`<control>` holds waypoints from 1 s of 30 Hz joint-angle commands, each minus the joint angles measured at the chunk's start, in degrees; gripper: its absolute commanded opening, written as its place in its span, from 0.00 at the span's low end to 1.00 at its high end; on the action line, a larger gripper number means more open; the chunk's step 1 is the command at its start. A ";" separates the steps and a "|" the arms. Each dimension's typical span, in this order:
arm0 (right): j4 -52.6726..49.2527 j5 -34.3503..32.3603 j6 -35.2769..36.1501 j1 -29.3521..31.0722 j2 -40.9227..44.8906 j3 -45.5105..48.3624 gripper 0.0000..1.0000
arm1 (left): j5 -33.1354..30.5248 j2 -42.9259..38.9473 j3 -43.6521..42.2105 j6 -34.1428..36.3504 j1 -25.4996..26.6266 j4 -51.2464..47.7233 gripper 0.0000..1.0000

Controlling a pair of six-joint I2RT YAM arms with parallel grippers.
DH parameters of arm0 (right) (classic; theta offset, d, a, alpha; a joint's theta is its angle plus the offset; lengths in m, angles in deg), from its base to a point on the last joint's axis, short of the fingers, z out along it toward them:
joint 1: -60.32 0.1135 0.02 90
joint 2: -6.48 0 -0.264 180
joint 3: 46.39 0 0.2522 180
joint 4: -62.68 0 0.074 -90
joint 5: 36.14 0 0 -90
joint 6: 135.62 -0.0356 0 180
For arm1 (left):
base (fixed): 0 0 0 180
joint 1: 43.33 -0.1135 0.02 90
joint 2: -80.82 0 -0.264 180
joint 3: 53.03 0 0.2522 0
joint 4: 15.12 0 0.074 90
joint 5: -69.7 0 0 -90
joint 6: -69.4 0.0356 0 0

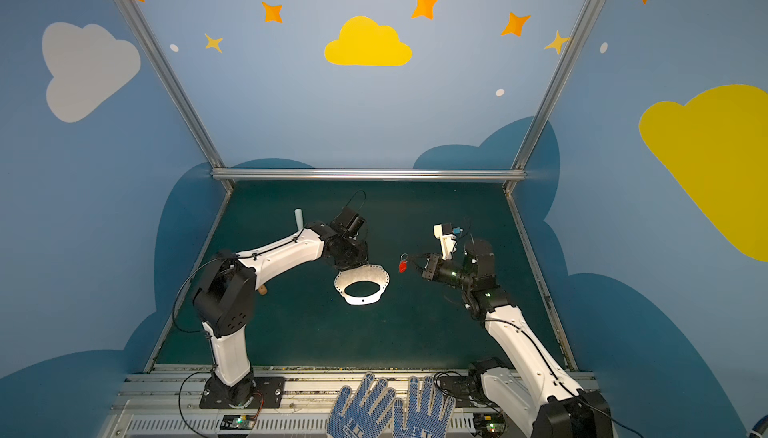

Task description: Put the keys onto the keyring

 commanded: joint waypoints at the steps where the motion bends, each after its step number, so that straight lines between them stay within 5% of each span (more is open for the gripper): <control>1: 1.44 0.54 0.12 0.12 0.35 -0.21 0.00 | -0.54 -0.05 5.00 1.87 -1.49 -1.36 0.04; 13: -0.23 -0.36 0.74 0.07 2.39 0.33 0.00 | -11.36 0.26 11.22 10.94 0.10 -4.03 0.04; 22: -0.97 -0.72 1.11 -0.06 2.73 -0.10 0.00 | -7.74 2.43 5.04 8.82 7.14 -0.25 0.04; 30: -1.78 -0.87 1.33 -0.15 3.33 0.45 0.00 | -4.78 0.02 -5.33 4.45 8.16 4.81 0.04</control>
